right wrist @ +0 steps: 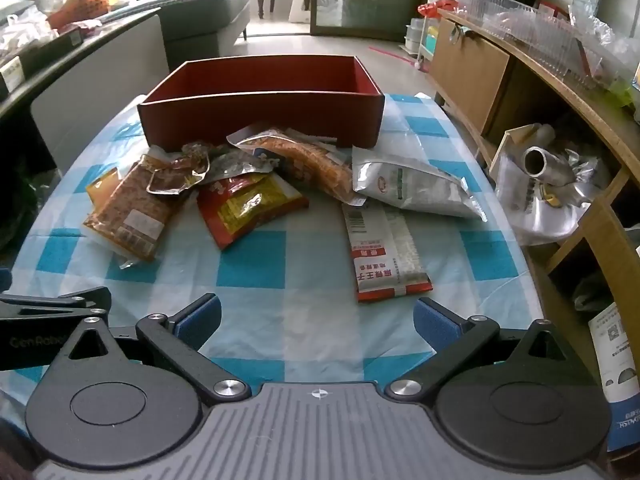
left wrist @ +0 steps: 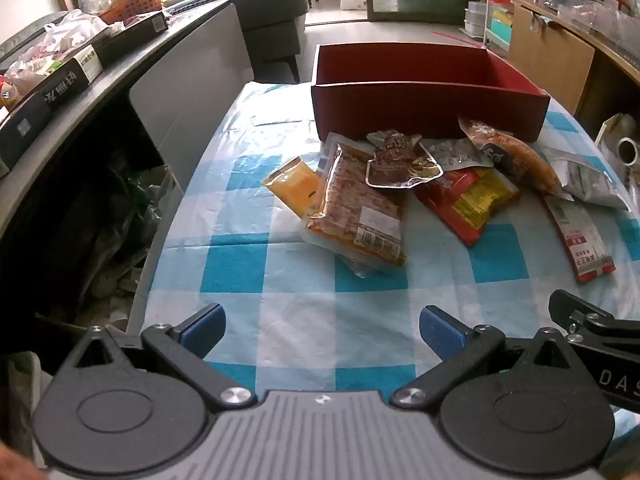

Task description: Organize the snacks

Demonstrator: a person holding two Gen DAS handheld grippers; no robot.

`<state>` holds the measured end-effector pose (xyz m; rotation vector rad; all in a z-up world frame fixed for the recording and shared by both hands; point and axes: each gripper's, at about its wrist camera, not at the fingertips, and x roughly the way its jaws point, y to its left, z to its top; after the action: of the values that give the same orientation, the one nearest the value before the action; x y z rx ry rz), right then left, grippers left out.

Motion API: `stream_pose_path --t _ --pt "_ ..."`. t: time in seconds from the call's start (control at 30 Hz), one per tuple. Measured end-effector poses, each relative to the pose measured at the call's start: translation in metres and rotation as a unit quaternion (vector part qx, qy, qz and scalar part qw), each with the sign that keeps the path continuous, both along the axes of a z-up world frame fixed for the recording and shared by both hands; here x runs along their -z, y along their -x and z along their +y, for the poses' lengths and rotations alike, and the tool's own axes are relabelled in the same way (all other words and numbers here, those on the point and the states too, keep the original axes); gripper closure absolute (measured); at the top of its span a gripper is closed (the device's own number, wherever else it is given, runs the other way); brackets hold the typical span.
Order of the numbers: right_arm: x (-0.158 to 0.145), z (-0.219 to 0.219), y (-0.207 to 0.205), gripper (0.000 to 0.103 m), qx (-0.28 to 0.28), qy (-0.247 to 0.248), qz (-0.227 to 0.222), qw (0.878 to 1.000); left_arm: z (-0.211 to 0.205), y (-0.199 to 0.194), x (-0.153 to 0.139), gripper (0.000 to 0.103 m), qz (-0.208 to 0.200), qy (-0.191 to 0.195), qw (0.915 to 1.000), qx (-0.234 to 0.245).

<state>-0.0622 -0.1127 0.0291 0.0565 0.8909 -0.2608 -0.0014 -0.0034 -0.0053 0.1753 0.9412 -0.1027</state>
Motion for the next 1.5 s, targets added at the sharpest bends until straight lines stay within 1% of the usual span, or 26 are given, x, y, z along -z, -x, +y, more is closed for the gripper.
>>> stream_pose_path --t 1.5 --pt "0.0014 -0.0005 -0.0022 0.0 -0.002 -0.007 0.007 1.0 0.0013 -0.0011 0.0012 0.004 0.002 0.0 1.0 0.001"
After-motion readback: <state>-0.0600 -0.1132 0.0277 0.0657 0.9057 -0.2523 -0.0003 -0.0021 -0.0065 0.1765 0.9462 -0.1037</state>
